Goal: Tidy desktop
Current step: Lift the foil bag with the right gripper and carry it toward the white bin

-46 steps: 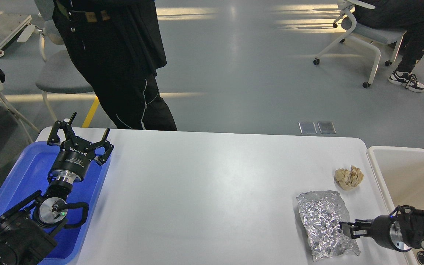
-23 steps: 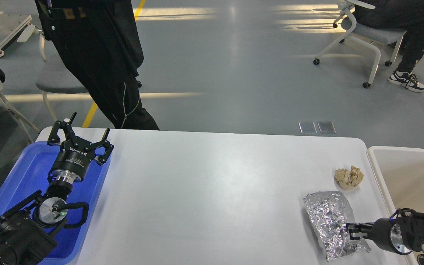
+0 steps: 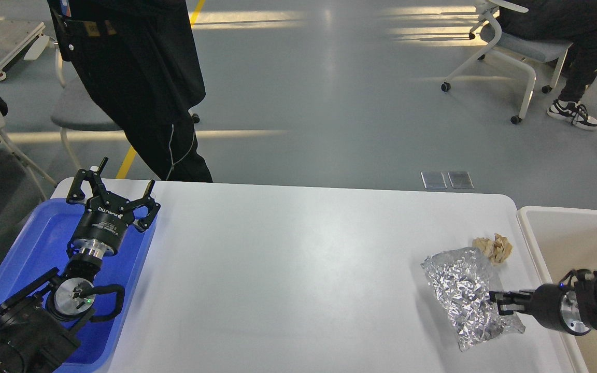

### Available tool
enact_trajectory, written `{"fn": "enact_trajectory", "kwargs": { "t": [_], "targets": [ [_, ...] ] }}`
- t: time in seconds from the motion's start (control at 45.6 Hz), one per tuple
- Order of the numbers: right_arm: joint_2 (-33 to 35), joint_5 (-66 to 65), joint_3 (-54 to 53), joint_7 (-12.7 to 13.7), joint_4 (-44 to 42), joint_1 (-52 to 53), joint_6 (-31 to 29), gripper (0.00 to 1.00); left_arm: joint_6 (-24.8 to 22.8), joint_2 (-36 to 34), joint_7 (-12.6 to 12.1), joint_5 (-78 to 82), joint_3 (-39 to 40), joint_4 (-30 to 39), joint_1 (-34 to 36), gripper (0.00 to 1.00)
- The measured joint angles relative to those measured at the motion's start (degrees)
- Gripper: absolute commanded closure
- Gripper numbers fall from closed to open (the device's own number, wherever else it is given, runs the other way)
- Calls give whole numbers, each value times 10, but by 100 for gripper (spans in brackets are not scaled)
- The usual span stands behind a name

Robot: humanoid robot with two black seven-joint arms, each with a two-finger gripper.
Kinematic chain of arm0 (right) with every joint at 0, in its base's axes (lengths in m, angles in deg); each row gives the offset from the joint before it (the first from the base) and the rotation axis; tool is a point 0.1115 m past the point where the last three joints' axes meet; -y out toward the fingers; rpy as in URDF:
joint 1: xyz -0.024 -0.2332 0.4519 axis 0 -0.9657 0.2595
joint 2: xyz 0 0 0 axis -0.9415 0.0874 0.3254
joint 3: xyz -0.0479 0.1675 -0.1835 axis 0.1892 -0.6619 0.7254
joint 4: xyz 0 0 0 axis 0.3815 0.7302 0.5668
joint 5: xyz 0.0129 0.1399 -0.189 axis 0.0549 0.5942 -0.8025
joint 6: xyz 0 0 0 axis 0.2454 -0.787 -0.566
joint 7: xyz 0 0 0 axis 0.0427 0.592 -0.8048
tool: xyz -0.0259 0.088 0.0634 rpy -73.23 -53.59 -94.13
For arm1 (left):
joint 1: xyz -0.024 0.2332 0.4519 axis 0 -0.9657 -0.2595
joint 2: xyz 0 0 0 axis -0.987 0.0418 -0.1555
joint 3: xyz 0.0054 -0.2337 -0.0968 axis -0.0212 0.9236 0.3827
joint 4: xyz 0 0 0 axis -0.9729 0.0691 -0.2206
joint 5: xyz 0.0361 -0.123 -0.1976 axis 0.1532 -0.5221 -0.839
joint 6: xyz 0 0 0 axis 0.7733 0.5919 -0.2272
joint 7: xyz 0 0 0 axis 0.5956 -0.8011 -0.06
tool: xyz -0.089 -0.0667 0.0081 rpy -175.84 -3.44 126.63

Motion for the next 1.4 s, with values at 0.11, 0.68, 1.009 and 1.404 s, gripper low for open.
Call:
{"fn": "enact_trajectory", "kwargs": {
  "t": [0.11,0.68,1.009,1.404],
  "targets": [
    [35,3,0,0,39,21,-14,100,0,0,0,0,0,0,0,0],
    [198,40,-8,2,181,192,-163,100,0,0,0,0,0,0,0,0],
    [244,74,-11,3,208,290,-256,100,1,0,0,0,0,0,0,0],
    [269,106,-11,1,206,314,-271,100,0,0,0,0,0,0,0,0]
  ]
}}
